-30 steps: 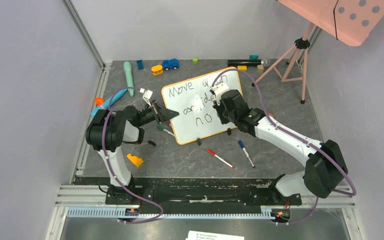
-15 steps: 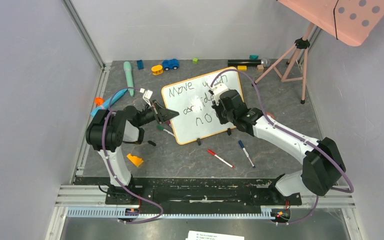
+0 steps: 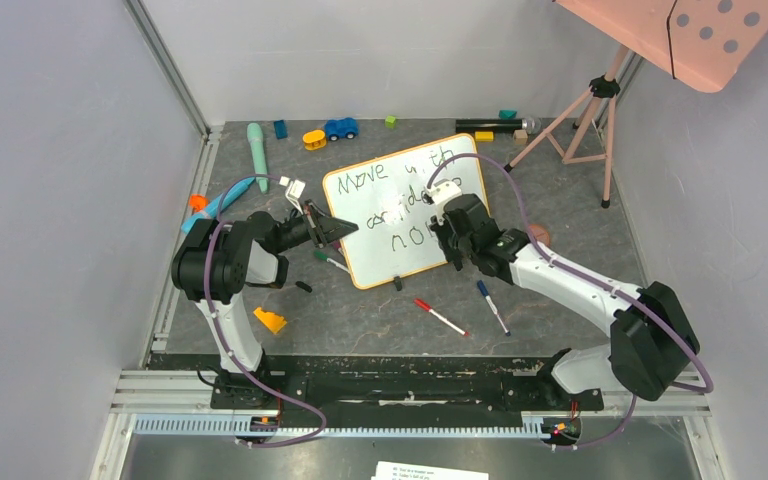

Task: Write a sentence on the whiteboard

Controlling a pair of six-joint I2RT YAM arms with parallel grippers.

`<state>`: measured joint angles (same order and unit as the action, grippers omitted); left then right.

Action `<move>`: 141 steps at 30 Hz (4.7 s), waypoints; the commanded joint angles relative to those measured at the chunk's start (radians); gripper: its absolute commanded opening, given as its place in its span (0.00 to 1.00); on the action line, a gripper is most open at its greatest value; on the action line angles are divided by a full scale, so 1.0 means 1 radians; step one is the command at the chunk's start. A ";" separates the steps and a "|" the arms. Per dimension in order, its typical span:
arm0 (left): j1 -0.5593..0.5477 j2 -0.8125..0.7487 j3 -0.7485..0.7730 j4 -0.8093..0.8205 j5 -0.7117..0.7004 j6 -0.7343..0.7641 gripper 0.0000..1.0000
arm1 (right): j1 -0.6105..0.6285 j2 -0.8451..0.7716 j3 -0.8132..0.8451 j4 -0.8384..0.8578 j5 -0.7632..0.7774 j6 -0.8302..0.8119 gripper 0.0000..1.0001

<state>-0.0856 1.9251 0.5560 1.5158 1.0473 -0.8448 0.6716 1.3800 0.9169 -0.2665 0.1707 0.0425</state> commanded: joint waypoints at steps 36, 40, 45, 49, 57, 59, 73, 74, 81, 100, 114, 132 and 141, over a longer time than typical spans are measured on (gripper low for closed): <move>-0.003 0.012 -0.008 0.041 -0.030 0.196 0.02 | -0.017 0.002 0.013 0.006 0.102 0.041 0.00; -0.003 0.009 -0.011 0.041 -0.030 0.196 0.02 | -0.017 0.000 0.008 0.003 0.109 0.037 0.00; -0.003 0.011 -0.011 0.041 -0.032 0.197 0.02 | -0.018 0.008 0.027 -0.010 0.148 0.021 0.00; -0.003 0.008 -0.011 0.041 -0.031 0.197 0.02 | -0.021 0.028 0.071 -0.027 0.188 -0.001 0.00; -0.003 0.008 -0.011 0.041 -0.031 0.198 0.02 | -0.039 0.055 0.146 -0.029 0.187 -0.022 0.00; -0.004 0.009 -0.010 0.041 -0.031 0.197 0.02 | -0.041 0.059 0.161 -0.029 0.184 -0.024 0.00; -0.003 0.012 -0.003 0.041 -0.027 0.193 0.03 | -0.052 -0.013 0.156 -0.028 0.140 -0.007 0.00; -0.003 0.011 -0.003 0.041 -0.027 0.191 0.05 | -0.053 -0.024 0.153 -0.024 0.136 -0.010 0.00; 0.001 0.010 -0.007 0.041 -0.030 0.191 0.19 | -0.058 -0.059 0.149 -0.003 0.123 -0.020 0.00; 0.013 -0.034 -0.025 0.041 -0.031 0.200 1.00 | -0.061 -0.113 0.145 0.047 0.146 -0.033 0.00; 0.044 -0.180 -0.170 0.041 -0.230 0.253 1.00 | -0.068 -0.091 0.221 0.043 0.121 -0.094 0.00; 0.047 -0.882 -0.289 -0.791 -0.732 0.152 1.00 | -0.069 -0.112 0.241 0.039 0.072 -0.065 0.00; 0.058 -0.906 0.285 -1.942 -1.042 0.350 1.00 | -0.069 -0.127 0.376 -0.024 0.082 -0.044 0.00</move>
<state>-0.0338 1.0195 0.6052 0.1936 0.2726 -0.6151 0.6056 1.2919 1.1999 -0.2836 0.2432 -0.0151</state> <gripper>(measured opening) 0.994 0.117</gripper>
